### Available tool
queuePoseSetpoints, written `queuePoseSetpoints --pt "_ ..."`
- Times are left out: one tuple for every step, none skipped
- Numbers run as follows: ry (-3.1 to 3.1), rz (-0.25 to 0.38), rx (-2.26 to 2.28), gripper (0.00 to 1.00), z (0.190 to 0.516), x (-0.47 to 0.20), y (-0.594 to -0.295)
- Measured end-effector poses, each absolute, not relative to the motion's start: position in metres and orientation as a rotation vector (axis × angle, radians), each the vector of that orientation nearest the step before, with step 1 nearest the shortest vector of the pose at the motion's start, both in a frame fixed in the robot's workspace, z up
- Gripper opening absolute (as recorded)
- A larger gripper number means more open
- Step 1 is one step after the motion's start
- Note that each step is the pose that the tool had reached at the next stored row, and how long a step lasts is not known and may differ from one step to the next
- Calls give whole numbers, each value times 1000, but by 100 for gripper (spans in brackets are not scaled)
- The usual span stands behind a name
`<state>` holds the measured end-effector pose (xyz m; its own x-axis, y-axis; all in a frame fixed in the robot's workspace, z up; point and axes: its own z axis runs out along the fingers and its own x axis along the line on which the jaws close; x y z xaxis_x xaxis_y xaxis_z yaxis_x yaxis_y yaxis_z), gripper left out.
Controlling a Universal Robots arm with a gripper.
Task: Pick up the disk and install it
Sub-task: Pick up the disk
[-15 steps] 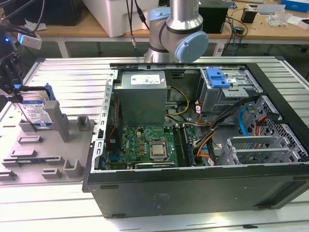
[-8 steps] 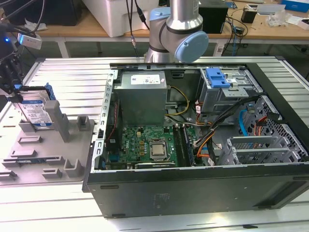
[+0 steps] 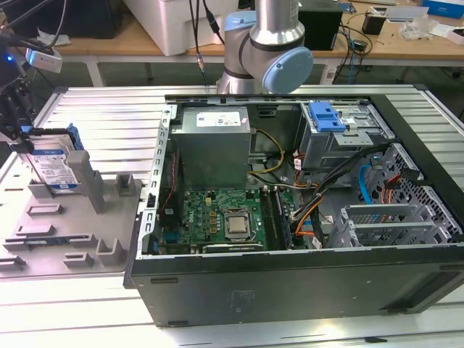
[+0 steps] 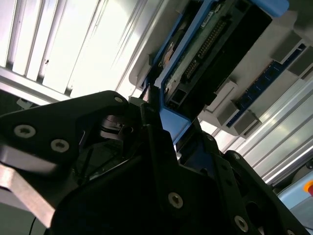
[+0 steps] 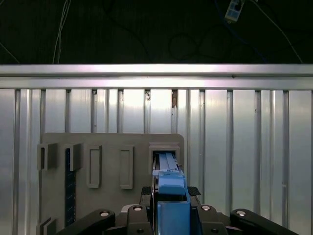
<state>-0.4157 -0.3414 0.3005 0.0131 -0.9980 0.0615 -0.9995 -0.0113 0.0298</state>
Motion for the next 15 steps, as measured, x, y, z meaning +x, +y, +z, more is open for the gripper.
queuePoseSetpoints --pt "-2162 35 2189 37 301 -416 -341" --pt "-2162 35 2189 37 302 -416 -341" --pt "-2162 35 2189 37 302 -416 -341" --pt "-2162 35 2189 37 303 -416 -341" --pt "-2162 35 2189 37 305 -416 -341" --pt "-2162 35 2189 37 306 -416 -341" --pt "-2162 35 2189 37 308 -416 -341" --pt "-2162 35 2189 37 309 -416 -341" --pt "-2162 35 2189 37 311 -416 -341" --pt "-2162 35 2189 37 313 -416 -341" --pt "-2162 35 2189 37 314 -416 -341" --pt "-2162 35 2189 37 315 -416 -341" --pt "-2162 35 2189 37 316 -416 -341" --pt "-2162 35 2189 37 317 -416 -341" --pt "-2162 35 2189 37 318 -416 -341"
